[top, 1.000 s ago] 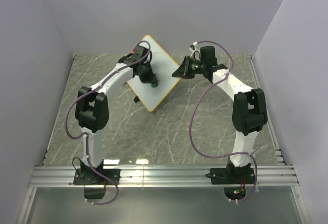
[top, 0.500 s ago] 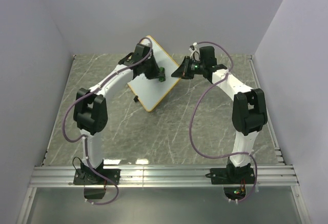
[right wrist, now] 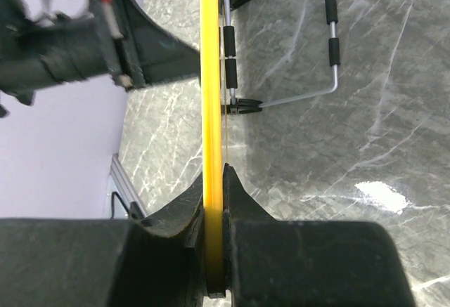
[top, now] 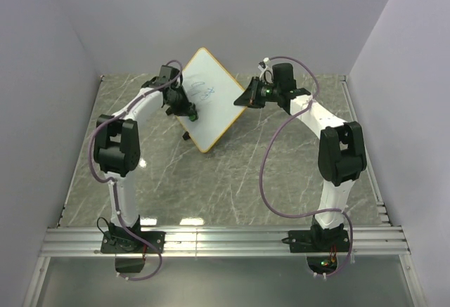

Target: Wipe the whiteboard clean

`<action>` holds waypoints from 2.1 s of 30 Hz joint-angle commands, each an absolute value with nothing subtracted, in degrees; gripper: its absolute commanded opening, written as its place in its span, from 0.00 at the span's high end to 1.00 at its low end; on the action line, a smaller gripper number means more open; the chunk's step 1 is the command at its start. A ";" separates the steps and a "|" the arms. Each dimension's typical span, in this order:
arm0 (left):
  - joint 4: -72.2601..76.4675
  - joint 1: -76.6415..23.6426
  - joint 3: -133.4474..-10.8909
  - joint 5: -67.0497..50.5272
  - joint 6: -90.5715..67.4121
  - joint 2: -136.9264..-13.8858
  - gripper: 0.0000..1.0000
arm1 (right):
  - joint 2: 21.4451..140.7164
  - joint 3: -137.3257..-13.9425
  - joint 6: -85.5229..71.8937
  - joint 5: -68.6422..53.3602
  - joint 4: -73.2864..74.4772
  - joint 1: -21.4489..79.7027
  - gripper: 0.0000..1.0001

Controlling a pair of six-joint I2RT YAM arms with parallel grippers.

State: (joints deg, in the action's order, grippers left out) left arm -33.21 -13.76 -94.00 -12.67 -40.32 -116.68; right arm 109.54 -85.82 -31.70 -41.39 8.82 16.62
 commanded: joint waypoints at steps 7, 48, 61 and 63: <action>-30.67 -24.25 -116.62 -23.73 -41.13 -121.81 1.00 | 107.93 -85.69 -32.43 -40.61 16.61 19.51 1.00; -33.92 -14.86 -111.81 -18.20 -40.52 -121.46 1.00 | 107.49 -86.49 -29.45 -37.18 21.44 21.80 1.00; -31.20 -11.95 -100.98 -17.75 -38.32 -121.64 1.00 | 107.75 -86.92 -29.18 -37.00 22.41 21.80 1.00; -31.46 -13.00 -104.92 -19.24 -38.32 -121.81 1.00 | 108.10 -87.19 -29.27 -37.09 22.32 21.88 1.00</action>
